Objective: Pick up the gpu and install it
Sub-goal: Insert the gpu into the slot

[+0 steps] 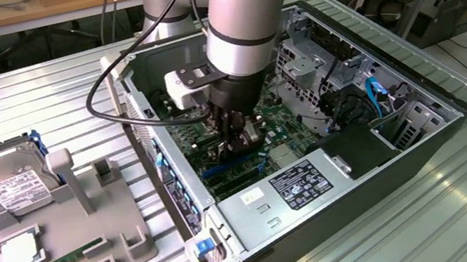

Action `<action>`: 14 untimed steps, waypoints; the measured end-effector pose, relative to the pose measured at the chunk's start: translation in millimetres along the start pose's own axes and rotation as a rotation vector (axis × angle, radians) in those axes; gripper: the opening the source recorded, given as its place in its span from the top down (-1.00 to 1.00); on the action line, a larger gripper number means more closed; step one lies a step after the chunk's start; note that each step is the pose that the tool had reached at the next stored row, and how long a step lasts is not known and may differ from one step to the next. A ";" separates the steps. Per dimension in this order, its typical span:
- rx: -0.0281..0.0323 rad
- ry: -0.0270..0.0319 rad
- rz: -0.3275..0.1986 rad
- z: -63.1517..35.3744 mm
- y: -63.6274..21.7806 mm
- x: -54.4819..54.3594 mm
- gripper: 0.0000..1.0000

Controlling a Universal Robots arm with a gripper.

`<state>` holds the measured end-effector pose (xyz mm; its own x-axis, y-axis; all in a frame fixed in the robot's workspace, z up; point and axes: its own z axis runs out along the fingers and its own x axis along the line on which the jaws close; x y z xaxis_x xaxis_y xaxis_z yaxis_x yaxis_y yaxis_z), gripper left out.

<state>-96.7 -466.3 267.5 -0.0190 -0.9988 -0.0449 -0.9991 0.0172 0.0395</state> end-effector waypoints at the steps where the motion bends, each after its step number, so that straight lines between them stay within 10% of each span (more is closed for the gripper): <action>1: -0.0002 0.0004 -0.001 0.1 0.2 0.0 0.47; 14: -0.0056 0.0035 -0.011 5.3 0.4 0.2 0.47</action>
<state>-97.4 -466.2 262.2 -0.0075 -0.9991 -0.0419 -0.9990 0.0056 0.0446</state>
